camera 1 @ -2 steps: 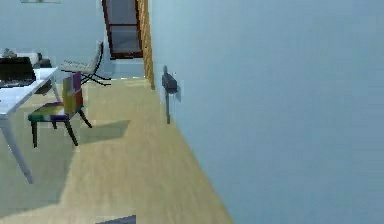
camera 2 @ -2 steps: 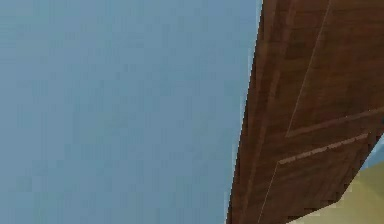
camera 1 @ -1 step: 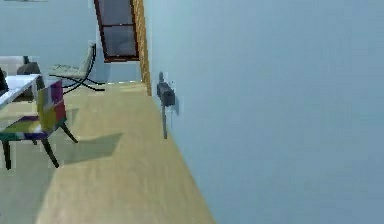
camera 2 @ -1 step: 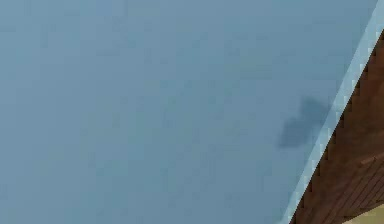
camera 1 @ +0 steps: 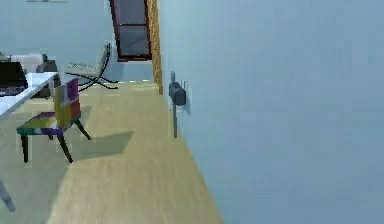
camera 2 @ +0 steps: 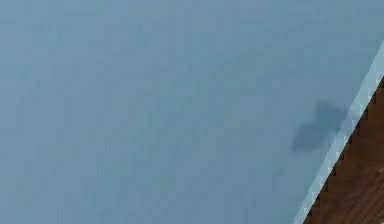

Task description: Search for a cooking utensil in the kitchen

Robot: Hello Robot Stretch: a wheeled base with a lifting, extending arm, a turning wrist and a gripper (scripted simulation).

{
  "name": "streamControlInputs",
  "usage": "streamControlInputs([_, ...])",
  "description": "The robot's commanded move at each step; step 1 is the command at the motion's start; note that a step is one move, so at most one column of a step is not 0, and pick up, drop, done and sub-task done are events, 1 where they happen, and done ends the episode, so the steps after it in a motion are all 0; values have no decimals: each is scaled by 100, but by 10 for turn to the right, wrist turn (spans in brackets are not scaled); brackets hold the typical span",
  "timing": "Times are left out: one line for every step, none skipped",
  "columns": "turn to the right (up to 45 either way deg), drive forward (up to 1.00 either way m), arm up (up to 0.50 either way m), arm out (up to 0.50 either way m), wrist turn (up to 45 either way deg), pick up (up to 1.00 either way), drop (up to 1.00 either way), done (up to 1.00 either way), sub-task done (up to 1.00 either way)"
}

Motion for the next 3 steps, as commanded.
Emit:
streamControlInputs([0,100,0,0,0,0,0,0,0])
streamControlInputs([-90,0,0,0,0,0,0,0,0])
streamControlInputs([0,10,0,0,0,0,0,0,0])
